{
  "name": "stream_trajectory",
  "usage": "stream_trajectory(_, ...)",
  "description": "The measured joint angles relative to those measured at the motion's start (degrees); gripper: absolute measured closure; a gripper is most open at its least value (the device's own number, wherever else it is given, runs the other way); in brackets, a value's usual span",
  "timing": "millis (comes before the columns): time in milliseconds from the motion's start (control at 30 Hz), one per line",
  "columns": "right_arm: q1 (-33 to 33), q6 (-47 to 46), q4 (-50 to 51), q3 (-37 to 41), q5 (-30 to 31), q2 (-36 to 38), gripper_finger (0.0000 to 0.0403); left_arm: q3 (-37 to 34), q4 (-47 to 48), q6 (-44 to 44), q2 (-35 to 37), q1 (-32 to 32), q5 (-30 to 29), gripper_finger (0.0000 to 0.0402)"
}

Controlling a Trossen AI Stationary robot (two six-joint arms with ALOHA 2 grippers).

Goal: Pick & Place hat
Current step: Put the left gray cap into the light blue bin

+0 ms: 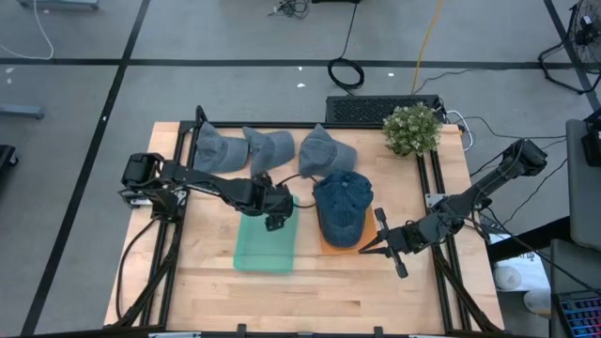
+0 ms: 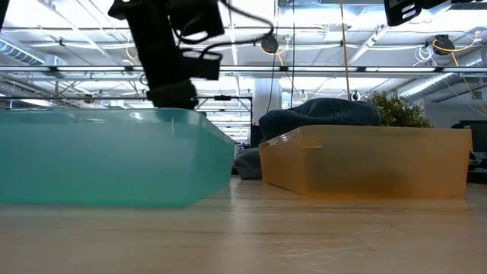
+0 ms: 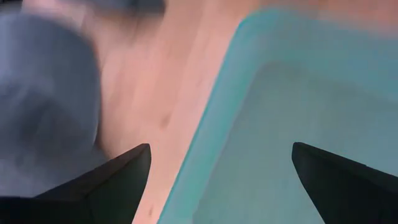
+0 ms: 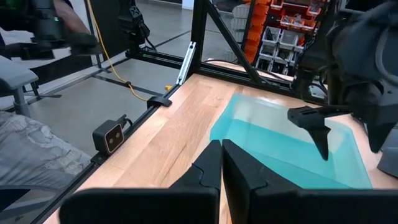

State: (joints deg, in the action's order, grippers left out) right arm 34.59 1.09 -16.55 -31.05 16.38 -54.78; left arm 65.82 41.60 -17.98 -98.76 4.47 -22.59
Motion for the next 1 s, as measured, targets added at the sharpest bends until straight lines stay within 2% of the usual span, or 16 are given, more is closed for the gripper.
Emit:
stream_trajectory(200, 0.02, 0.02, 0.17, 0.00, 0.00, 0.00, 0.0403, 0.00, 9.19, -6.54, 0.00, -0.33, -0.47, 0.0002)
stream_trajectory(567, 0.02, 0.02, 0.17, 0.00, 0.02, 0.00, 0.0403, 0.00, 19.47, -16.52, -0.17, -0.33, -3.31, 0.0002)
stream_trajectory(800, 0.00, 0.02, 0.14, 0.00, 0.04, 0.00, 0.0403, 2.51, 26.51, -21.92, 0.24, -0.33, -2.25, 0.0002)
stream_trajectory(867, 0.00, 0.02, 0.17, 0.00, 0.11, 0.00, 0.0403, 4.43, 31.17, -23.09, 0.24, -0.29, -4.23, 0.0002)
stream_trajectory(1000, 0.00, 0.02, 0.17, 0.00, 0.13, 0.00, 0.0403, 7.84, 42.50, -27.26, 0.31, -1.81, -13.15, 0.0002)
